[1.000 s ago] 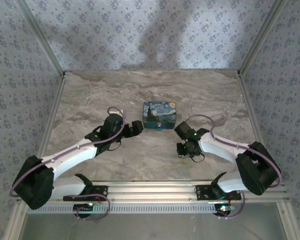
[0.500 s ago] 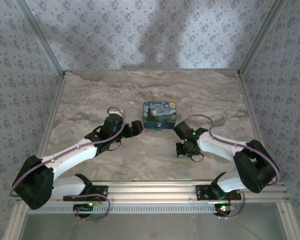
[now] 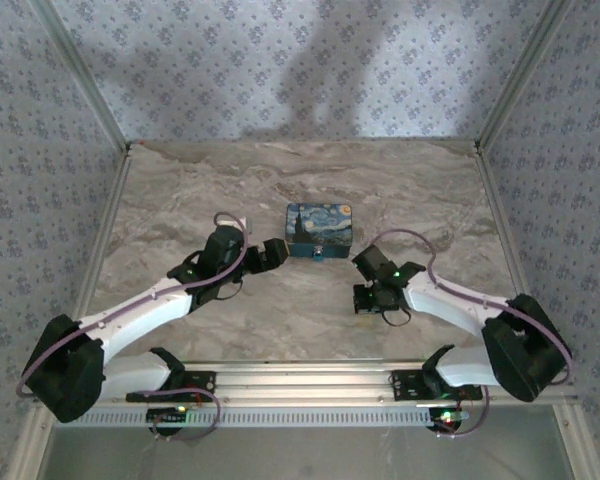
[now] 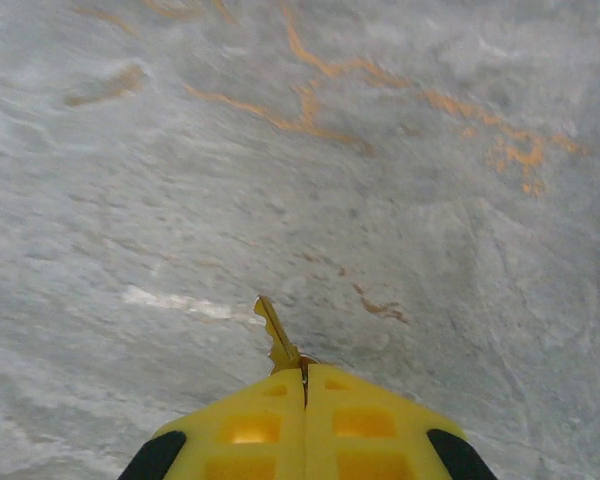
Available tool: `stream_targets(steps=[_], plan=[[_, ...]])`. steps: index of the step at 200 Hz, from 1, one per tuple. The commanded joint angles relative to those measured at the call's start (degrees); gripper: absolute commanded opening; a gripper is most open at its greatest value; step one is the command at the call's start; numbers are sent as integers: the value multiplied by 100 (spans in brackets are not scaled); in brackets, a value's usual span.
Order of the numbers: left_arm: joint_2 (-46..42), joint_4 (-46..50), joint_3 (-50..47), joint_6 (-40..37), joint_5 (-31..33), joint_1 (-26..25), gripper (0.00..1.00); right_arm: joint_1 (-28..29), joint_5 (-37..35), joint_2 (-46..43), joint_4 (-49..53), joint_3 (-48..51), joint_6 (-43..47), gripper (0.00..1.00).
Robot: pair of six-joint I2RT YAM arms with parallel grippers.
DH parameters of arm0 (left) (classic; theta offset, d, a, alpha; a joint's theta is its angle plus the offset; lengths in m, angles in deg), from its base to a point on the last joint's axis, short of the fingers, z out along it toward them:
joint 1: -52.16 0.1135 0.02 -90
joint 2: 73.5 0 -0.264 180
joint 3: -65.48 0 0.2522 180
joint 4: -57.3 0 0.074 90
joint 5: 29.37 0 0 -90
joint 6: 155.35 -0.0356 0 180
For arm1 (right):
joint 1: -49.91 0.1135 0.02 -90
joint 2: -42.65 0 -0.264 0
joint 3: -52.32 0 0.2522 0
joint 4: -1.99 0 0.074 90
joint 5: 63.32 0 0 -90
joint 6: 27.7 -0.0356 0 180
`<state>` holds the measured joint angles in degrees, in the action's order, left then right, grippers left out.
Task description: Unlock the padlock with the key
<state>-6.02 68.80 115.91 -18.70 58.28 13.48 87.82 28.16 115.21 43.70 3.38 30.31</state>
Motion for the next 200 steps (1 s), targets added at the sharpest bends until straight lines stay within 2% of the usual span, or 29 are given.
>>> stream_targets(steps=[1,57,96,137,200], plan=[[-122,-406,224,243,-476,11,98,-1,183,-460,-565,200,-58,0],[-148,-743,405,128,-927,20,94,-62,88,-1318,-1262,88,492,0],[-154,-610,884,-321,-1223,15,91,-174,96,-1645,-2067,-22,1124,0],[-210,-513,1365,-716,-1428,5,86,-357,537,-1715,-2897,-64,1737,0],[15,-332,1792,-1175,-1543,-253,76,-337,1197,-1793,-3792,-37,2216,0]])
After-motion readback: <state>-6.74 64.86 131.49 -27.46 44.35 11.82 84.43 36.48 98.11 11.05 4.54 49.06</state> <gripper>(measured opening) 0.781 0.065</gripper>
